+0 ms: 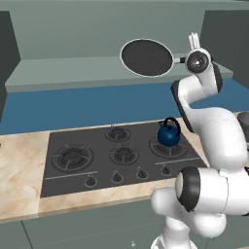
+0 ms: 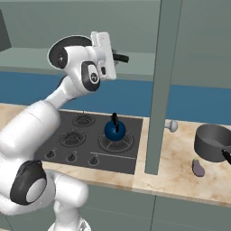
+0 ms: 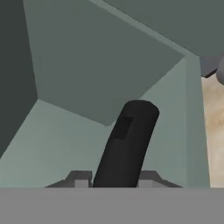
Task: Pick the pan from the cabinet and place it on the stove. Then turn on the stove burner for the pan.
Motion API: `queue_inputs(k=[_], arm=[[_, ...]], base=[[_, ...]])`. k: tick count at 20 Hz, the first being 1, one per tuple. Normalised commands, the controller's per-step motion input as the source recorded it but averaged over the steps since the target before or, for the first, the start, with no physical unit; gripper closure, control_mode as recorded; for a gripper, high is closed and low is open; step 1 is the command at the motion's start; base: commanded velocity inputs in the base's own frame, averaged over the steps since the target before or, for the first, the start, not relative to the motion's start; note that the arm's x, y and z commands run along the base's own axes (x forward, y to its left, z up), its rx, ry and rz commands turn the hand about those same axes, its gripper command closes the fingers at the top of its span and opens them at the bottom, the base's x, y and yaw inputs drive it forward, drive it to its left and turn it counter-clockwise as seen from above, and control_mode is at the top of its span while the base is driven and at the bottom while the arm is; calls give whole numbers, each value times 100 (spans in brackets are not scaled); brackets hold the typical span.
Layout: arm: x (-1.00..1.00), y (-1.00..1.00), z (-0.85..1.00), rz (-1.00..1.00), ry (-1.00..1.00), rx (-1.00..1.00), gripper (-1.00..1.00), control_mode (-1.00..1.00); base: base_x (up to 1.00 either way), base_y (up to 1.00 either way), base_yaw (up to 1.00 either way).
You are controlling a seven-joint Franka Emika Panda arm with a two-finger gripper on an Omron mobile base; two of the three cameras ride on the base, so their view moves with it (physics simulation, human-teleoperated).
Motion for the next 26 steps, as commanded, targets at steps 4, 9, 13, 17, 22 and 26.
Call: queue_inputs(k=[4,9,13,17,22,26], arm=[[-92,1,0,0,-1,2,100,-100],[-63,20,-1,0,0,0,100,-100],[-49,29,-8,0,0,0,100,-100],[-36,36,-11,0,3,-1,100,-100],[-44,39,-2,0,4,0,100,-100],[-50,44,-3,0,5,0,100,-100]], base=[[0,0,0],[0,0,0],[0,0,0],[0,0,0],[0,0,0],[0,0,0]])
